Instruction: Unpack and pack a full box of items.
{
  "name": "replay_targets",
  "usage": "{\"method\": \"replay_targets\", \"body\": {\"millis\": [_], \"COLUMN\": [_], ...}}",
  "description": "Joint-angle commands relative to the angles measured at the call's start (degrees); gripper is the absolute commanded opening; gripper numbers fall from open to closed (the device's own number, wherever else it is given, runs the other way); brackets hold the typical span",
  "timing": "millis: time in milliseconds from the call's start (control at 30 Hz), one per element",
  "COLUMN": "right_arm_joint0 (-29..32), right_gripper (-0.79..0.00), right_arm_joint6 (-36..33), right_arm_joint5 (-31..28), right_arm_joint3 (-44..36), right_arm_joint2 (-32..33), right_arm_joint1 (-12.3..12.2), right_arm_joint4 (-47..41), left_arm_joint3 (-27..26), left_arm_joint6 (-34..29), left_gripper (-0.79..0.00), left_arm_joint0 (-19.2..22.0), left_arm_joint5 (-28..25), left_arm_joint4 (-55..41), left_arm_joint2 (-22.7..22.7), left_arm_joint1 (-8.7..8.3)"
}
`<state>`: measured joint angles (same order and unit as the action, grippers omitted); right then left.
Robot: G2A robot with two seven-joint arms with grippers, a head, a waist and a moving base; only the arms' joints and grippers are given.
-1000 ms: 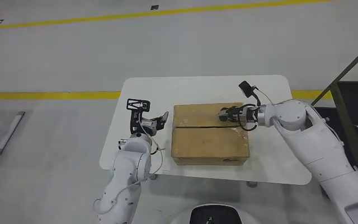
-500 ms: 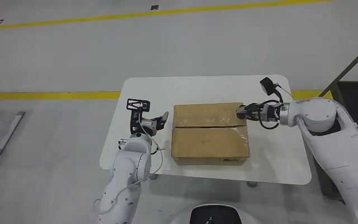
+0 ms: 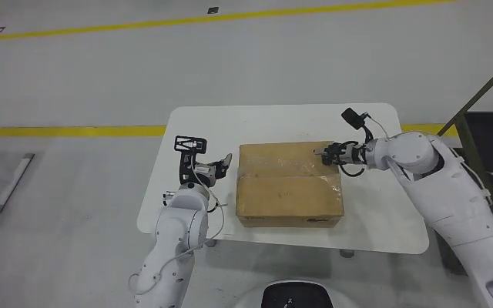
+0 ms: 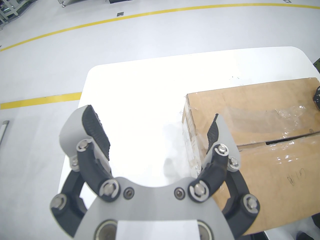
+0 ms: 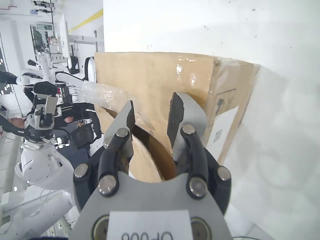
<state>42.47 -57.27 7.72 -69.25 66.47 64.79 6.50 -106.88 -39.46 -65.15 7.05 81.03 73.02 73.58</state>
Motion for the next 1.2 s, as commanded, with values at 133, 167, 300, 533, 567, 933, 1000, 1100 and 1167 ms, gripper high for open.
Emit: {"method": "replay_targets", "body": {"millis": [133, 167, 300, 533, 567, 933, 1000, 1100, 1167], "right_arm_joint0": [-4.0, -4.5, -5.7, -6.6, -6.7, -7.6, -7.8, -7.9, -7.7], "right_gripper": [-0.403, -0.403, -0.400, -0.499, -0.557, -0.785, -0.785, -0.785, -0.785], "right_arm_joint6": [0.2, 0.2, -1.5, -2.9, -2.8, 0.6, 0.3, -1.1, -2.3], "right_arm_joint5": [-3.2, -4.2, -9.0, -13.2, -13.4, -14.8, -15.0, -14.7, -14.0], "right_arm_joint3": [4.8, 5.3, 6.9, 8.7, 8.9, 10.9, 10.8, 9.7, 8.1], "right_arm_joint2": [-5.9, -6.7, -9.5, -12.0, -12.2, -10.9, -10.2, -8.9, -7.5], "right_arm_joint1": [1.6, 1.8, 2.6, 3.6, 3.7, 4.3, 4.2, 3.9, 3.4], "right_arm_joint4": [1.3, 1.3, 1.2, -1.0, -1.0, -5.7, -6.6, -8.0, -8.5], "left_arm_joint3": [0.0, 0.0, 0.0, 0.0, 0.0, 0.0, 0.0, 0.0, 0.0], "left_arm_joint6": [0.0, 0.0, 0.0, 0.0, 0.0, 0.0, 0.0, 0.0, 0.0], "left_gripper": [0.000, 0.000, 0.000, 0.000, 0.000, 0.000, 0.000, 0.000, 0.000], "left_arm_joint0": [0.0, 0.0, 0.0, 0.0, 0.0, 0.0, 0.0, 0.0, 0.0], "left_arm_joint5": [0.0, 0.0, 0.0, 0.0, 0.0, 0.0, 0.0, 0.0, 0.0], "left_arm_joint4": [0.0, 0.0, 0.0, 0.0, 0.0, 0.0, 0.0, 0.0, 0.0], "left_arm_joint2": [0.0, 0.0, 0.0, 0.0, 0.0, 0.0, 0.0, 0.0, 0.0], "left_arm_joint1": [0.00, 0.00, 0.00, 0.00, 0.00, 0.00, 0.00, 0.00, 0.00]}}
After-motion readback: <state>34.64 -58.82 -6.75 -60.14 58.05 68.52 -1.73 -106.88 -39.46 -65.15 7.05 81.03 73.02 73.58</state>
